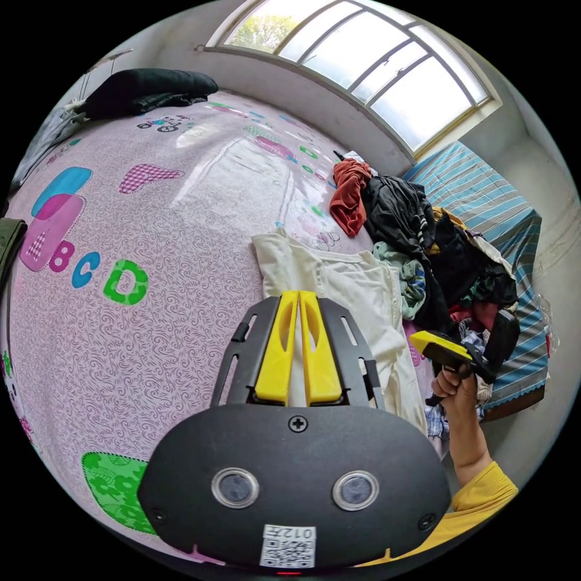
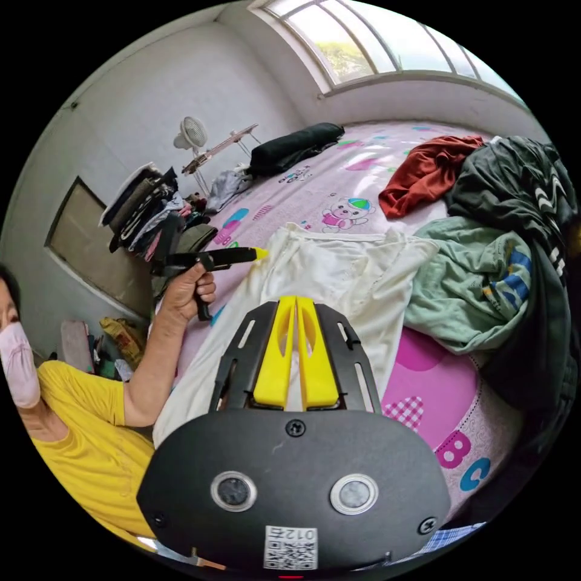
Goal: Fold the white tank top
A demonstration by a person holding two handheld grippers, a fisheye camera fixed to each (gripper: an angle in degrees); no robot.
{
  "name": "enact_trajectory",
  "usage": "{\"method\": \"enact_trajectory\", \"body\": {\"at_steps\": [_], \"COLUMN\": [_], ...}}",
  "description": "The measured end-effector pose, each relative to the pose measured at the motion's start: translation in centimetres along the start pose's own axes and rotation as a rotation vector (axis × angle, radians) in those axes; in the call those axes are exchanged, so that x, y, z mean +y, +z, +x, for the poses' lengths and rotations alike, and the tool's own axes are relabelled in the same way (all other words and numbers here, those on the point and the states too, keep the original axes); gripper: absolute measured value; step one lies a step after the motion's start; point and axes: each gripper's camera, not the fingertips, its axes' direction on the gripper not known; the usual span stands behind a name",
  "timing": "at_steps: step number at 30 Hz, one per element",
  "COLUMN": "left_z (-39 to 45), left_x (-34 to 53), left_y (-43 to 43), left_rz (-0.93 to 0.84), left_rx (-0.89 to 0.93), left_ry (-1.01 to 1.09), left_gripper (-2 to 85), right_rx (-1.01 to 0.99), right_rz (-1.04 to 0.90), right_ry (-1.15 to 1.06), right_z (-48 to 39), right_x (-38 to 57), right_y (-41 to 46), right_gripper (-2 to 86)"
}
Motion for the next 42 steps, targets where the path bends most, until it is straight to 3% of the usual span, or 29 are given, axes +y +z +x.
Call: {"method": "enact_trajectory", "body": {"at_steps": [4, 9, 13, 20, 24, 29, 37, 42], "left_z": [0.2, 0.0, -0.1, -0.2, 1.1, 4.4, 7.7, 10.3], "left_x": [-0.7, -1.5, -2.0, -2.3, -1.7, -0.1, 2.0, 10.1], "left_y": [-2.0, -4.7, -7.3, -13.5, -19.2, -26.7, -39.3, -45.7], "left_rz": [-0.01, -0.017, -0.021, 0.053, 0.182, 0.307, 0.346, 0.276], "left_rx": [-0.005, -0.006, -0.019, -0.041, -0.076, -0.16, -0.001, 0.124], "left_ry": [0.015, 0.019, 0.019, 0.007, 0.024, 0.102, 0.051, 0.195], "left_gripper": [0.6, 0.5, 0.5, 0.5, 0.5, 0.4, 0.4, 0.6], "right_rx": [0.266, 0.053, 0.243, 0.321, 0.447, 0.605, 0.418, 0.298], "right_rz": [-0.002, 0.005, -0.143, 0.128, 0.177, 0.224, 0.314, 0.262], "right_ry": [0.098, -0.056, 0.035, 0.022, -0.034, 0.141, 0.289, 0.302], "right_z": [0.2, -2.2, -2.0, -5.9, -10.9, -13.9, -14.9, -15.0], "right_x": [1.9, 3.6, 5.4, 12.9, 20.4, 32.3, 41.0, 43.5], "right_y": [0.4, 0.9, 2.8, -6.3, -10.6, -16.7, -22.8, -23.5], "right_gripper": [1.1, 1.0, 0.9, 0.7, 0.5, 0.3, 1.0, 1.9]}}
